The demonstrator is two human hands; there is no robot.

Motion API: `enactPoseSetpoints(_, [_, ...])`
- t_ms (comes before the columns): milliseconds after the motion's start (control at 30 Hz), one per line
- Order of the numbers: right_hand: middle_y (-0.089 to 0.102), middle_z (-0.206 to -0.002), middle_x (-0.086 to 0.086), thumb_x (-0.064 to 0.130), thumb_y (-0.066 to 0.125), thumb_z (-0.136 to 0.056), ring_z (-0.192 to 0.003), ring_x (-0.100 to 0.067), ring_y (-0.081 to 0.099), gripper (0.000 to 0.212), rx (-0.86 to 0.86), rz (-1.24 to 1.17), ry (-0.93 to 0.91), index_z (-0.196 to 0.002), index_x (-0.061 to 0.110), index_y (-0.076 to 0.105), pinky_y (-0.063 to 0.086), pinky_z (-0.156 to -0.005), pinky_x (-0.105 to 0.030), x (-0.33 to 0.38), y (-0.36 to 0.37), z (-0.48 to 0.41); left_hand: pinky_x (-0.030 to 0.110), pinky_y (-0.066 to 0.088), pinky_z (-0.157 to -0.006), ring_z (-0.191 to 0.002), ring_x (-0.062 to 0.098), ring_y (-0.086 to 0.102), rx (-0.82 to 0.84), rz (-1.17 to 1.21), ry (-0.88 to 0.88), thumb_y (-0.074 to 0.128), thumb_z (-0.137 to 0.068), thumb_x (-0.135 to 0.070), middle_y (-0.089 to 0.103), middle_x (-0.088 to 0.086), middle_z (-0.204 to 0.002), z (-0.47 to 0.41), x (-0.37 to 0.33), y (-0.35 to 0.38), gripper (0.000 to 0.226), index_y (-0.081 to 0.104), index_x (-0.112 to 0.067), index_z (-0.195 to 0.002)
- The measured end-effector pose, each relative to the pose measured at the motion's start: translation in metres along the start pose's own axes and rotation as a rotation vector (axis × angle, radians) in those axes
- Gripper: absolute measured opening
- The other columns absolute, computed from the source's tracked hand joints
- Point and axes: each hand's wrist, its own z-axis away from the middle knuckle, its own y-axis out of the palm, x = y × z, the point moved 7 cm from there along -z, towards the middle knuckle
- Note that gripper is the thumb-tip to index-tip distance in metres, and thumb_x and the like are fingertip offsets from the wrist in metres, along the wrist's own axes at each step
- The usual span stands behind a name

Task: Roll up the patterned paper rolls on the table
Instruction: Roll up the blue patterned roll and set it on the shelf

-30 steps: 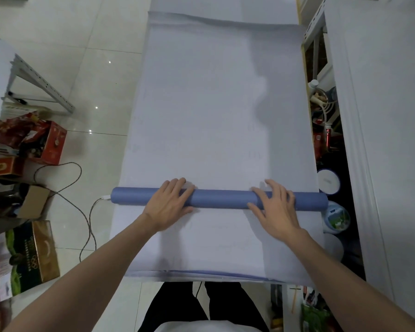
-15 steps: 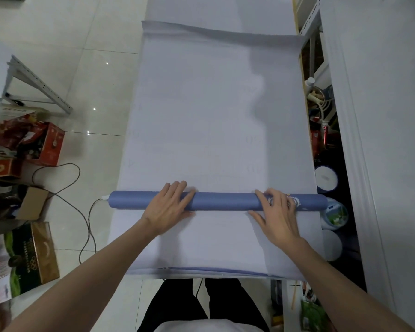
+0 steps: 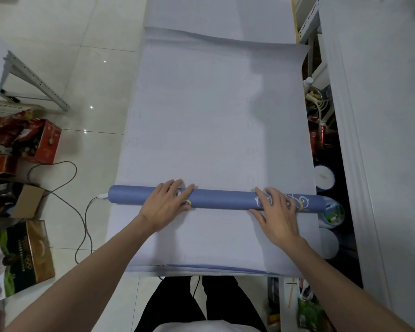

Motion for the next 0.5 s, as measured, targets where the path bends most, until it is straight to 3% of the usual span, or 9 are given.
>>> enactPoseSetpoints(167, [0.05,-0.127,-0.009,0.048,0.057,-0.09,-0.112,-0.029,0.051,0.051,-0.013,-0.013,0.055,-0.135,0.025,0.051,0.033,-0.095,-0.045,0.0,0.004,-0.001,0.041,0.053,-0.071,-0.08,0.035,0.06,0.019,0.056,-0.031,0.062,-0.092,-0.04,0.059,0.023,-0.107,-0.007,0.003,-0.005,0.053,0.055,-0.013,-0.136])
enactPoseSetpoints(267, [0.056,-0.123,-0.008,0.046,0.062,-0.089,-0.109,-0.029,0.055,0.051,-0.031,-0.049,0.068,-0.133,0.021,0.055,0.032,-0.094,-0.044,-0.002,0.001,-0.004,0.041,0.05,-0.068,-0.072,0.031,0.054,0.017,0.113,-0.063,0.054,-0.095,-0.043,0.056,0.016,-0.096,-0.01,0.008,-0.005,0.05,0.053,-0.013,-0.136])
enactPoseSetpoints(400, [0.064,-0.109,0.0,0.054,0.046,-0.096,-0.103,-0.026,0.059,0.043,-0.052,-0.119,0.038,-0.119,0.021,0.061,0.033,-0.092,-0.041,-0.005,-0.013,-0.019,0.042,0.048,-0.077,-0.082,0.034,0.058,-0.048,0.103,-0.115,0.038,-0.1,-0.044,0.058,0.013,-0.095,-0.012,0.013,-0.007,0.044,0.059,-0.01,-0.118])
enactPoseSetpoints(500, [0.055,-0.129,-0.006,0.054,0.045,-0.095,-0.12,-0.029,0.051,0.048,-0.022,-0.089,0.022,-0.128,0.022,0.058,0.029,-0.095,-0.044,-0.002,-0.015,-0.024,0.047,0.047,-0.088,-0.102,0.038,0.055,-0.08,0.002,-0.123,0.058,-0.092,-0.052,0.056,0.02,-0.115,-0.009,0.01,-0.007,0.053,0.059,-0.009,-0.123])
